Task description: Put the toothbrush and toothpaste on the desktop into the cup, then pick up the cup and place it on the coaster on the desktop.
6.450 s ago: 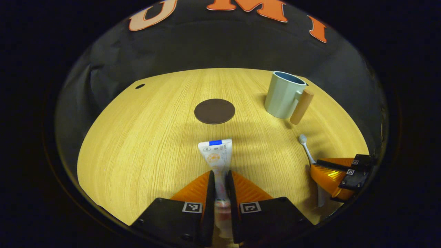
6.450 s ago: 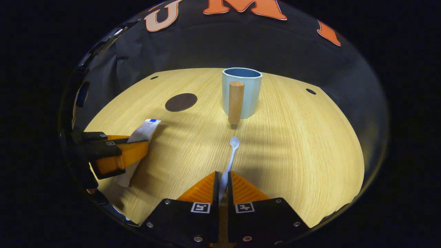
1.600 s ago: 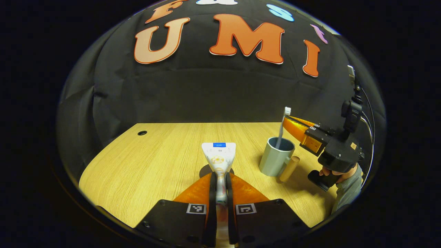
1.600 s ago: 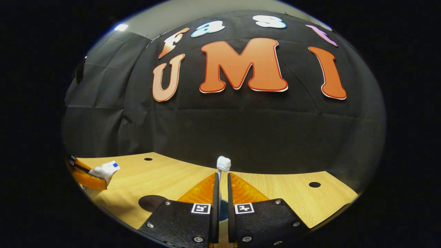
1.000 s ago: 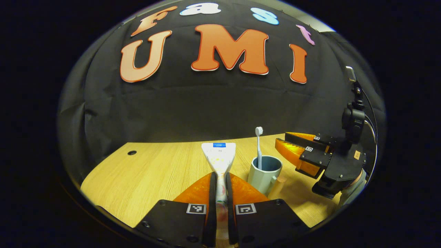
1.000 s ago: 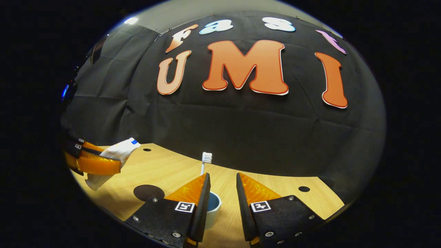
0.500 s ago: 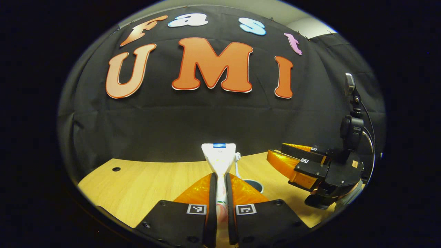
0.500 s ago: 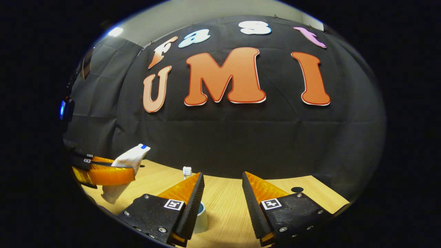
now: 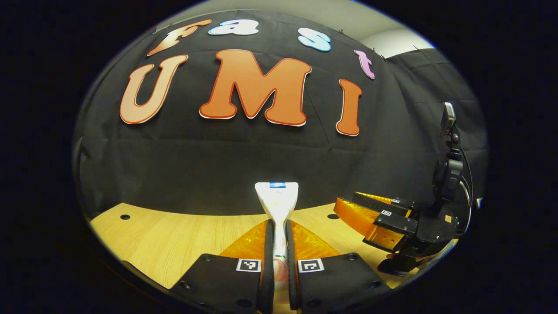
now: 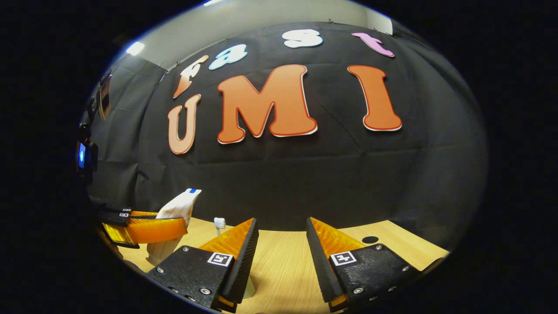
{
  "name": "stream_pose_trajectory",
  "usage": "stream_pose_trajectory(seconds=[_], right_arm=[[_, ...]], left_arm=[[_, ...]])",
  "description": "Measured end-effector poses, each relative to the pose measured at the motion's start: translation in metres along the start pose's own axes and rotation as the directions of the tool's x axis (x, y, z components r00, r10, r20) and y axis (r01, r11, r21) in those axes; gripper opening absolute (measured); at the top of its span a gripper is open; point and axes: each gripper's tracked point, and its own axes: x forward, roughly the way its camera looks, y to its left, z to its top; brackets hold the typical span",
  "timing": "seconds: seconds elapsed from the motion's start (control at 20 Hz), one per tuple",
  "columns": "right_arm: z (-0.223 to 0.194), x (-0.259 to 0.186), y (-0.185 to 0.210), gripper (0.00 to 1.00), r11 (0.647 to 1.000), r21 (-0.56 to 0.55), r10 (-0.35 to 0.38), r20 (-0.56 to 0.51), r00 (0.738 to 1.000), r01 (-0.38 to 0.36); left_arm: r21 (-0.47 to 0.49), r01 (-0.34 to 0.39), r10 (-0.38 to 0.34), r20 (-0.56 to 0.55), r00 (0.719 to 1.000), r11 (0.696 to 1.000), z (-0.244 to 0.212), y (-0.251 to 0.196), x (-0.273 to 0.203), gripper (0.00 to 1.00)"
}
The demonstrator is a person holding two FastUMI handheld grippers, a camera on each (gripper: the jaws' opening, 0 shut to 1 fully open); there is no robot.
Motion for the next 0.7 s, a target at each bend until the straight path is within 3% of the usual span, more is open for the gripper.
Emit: stream_pose_trajectory(seconds=[0.7], right_arm=[[0.006, -0.003, -0.008, 0.67, 0.999, -0.035, -0.018, 0.019, 1.000, 0.018]], left_arm=[[0.031, 0.049, -0.051, 0.078, 0.996, 0.998, -0.001, -0.005, 0.051, 0.16]])
